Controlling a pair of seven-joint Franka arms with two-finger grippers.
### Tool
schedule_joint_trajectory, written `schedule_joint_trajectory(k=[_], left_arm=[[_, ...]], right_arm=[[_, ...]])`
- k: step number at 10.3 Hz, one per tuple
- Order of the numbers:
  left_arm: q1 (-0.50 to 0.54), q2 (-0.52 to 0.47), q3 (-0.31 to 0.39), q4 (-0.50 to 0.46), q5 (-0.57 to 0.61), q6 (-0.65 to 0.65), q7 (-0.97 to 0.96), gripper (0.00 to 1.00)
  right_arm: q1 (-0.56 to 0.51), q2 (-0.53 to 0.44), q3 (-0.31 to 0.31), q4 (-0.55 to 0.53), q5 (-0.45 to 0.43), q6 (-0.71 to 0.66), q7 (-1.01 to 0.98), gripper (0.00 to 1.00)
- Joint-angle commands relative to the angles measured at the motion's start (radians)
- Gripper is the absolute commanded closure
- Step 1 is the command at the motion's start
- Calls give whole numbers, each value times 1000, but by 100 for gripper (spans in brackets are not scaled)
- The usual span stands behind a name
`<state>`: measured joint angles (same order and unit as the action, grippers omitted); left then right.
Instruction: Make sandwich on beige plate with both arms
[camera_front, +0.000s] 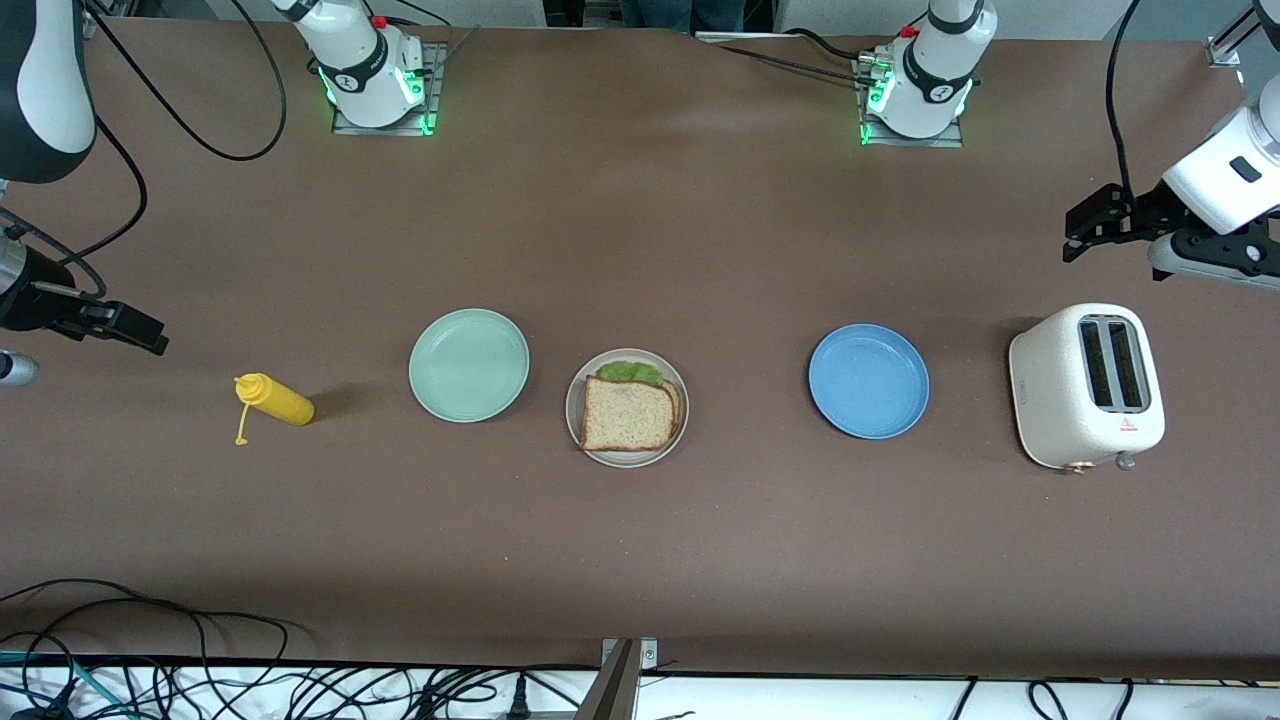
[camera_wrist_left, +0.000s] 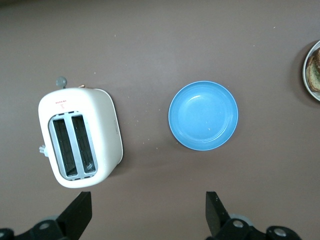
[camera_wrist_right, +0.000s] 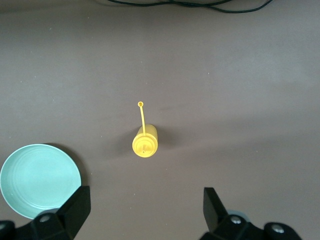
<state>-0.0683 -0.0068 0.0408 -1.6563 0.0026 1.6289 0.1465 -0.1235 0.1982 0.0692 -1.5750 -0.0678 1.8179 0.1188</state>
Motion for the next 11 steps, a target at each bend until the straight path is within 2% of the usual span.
schedule_joint_trajectory(k=[1,3,11], left_arm=[[19,13,-18,33,27,-53,-68,0],[88,13,-96,36,33,-55,-71,0],[110,10,-87,46,24,-139,-58,0]], right_arm=[[-12,-19,9,-23,3,14,10,0],[-12,-19,9,-22,3,14,10,0],[-12,-33,11,-45,5,44,32,0]])
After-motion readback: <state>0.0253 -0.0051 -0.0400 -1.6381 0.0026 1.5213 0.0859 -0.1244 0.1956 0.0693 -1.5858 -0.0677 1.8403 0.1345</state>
